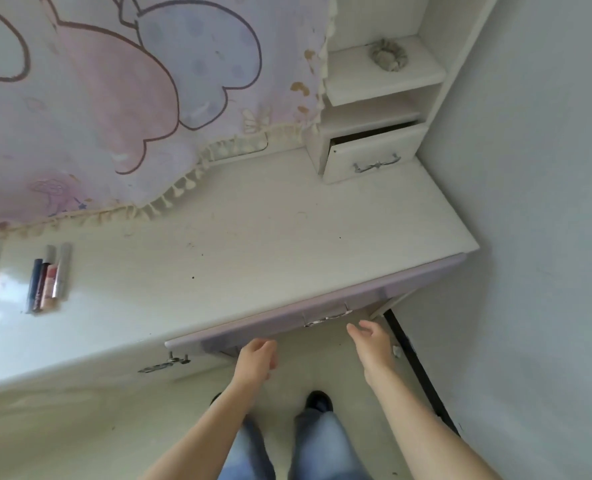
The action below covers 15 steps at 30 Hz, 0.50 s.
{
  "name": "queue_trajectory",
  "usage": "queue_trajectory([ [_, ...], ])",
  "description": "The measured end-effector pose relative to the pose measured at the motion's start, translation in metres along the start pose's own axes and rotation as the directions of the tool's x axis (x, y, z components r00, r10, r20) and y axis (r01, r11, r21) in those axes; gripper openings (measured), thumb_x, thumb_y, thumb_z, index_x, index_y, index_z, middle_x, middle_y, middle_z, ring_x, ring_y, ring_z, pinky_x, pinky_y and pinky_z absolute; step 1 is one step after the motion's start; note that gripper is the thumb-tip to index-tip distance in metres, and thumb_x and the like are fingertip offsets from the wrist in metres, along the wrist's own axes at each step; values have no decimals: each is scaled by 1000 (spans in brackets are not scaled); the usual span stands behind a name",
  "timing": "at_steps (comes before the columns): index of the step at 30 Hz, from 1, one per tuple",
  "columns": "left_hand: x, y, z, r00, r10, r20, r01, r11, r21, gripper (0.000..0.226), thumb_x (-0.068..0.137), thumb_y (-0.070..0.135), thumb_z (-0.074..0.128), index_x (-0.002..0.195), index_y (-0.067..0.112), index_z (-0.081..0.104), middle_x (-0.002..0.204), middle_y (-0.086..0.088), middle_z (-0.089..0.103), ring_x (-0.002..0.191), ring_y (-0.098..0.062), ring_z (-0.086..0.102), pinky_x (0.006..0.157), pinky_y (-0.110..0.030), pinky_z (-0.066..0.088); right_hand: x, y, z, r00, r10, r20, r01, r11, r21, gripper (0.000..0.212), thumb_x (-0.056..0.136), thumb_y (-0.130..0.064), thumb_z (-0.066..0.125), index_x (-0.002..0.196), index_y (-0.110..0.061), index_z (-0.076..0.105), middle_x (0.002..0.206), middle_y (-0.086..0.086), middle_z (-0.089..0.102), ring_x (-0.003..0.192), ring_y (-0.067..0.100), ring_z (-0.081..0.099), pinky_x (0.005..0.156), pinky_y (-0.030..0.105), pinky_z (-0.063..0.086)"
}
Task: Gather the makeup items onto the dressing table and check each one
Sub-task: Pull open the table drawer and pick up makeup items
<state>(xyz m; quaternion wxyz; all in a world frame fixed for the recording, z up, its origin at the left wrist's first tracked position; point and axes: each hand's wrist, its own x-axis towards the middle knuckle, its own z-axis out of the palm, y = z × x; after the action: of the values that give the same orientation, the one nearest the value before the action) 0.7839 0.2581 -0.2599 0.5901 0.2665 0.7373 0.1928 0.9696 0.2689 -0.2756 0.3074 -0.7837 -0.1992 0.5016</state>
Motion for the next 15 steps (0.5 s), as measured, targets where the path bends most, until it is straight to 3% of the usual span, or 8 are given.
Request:
queue_trajectory([
  [6, 30, -3, 37, 971, -231, 53, 235, 903, -359, 13, 95, 14, 44, 104, 8, 51, 81, -10, 60, 68, -23, 56, 60, -28, 40, 42, 5, -1, 993, 67, 93, -76, 993, 90, 37, 88, -17, 60, 121, -5, 50, 115, 12, 55, 96, 23, 53, 83, 35, 45],
  [9, 43, 1, 55, 950, -294, 102, 305, 818, -487, 10, 95, 14, 44, 98, 7, 51, 81, -9, 60, 69, -23, 56, 59, -28, 40, 58, 2, 2, 979, 124, 163, -156, 967, 202, 20, 88, -11, 59, 106, -10, 49, 98, 8, 54, 87, 20, 52, 80, 35, 48],
  [11, 50, 2, 66, 943, -311, 114, 322, 777, -541, 11, 95, 13, 43, 93, 9, 53, 83, -8, 59, 69, -22, 55, 61, -28, 40, 69, 4, 3, 962, 163, 221, -218, 942, 256, 18, 88, -10, 58, 104, -12, 50, 98, 7, 54, 88, 20, 53, 91, 39, 45],
  [14, 61, 3, 79, 938, -328, 110, 326, 729, -602, 12, 94, 14, 45, 92, 10, 55, 86, -5, 57, 74, -20, 55, 66, -30, 42, 83, 8, 5, 932, 206, 298, -293, 912, 286, 5, 90, -11, 54, 89, -16, 55, 99, 7, 53, 95, 21, 51, 88, 36, 38],
  [15, 64, 5, 81, 937, -332, 108, 325, 718, -616, 13, 94, 14, 46, 88, 11, 56, 86, -5, 57, 75, -20, 55, 67, -30, 42, 86, 9, 7, 922, 215, 321, -314, 902, 297, 10, 91, -11, 52, 83, -18, 55, 95, 6, 54, 95, 21, 51, 88, 36, 37],
])
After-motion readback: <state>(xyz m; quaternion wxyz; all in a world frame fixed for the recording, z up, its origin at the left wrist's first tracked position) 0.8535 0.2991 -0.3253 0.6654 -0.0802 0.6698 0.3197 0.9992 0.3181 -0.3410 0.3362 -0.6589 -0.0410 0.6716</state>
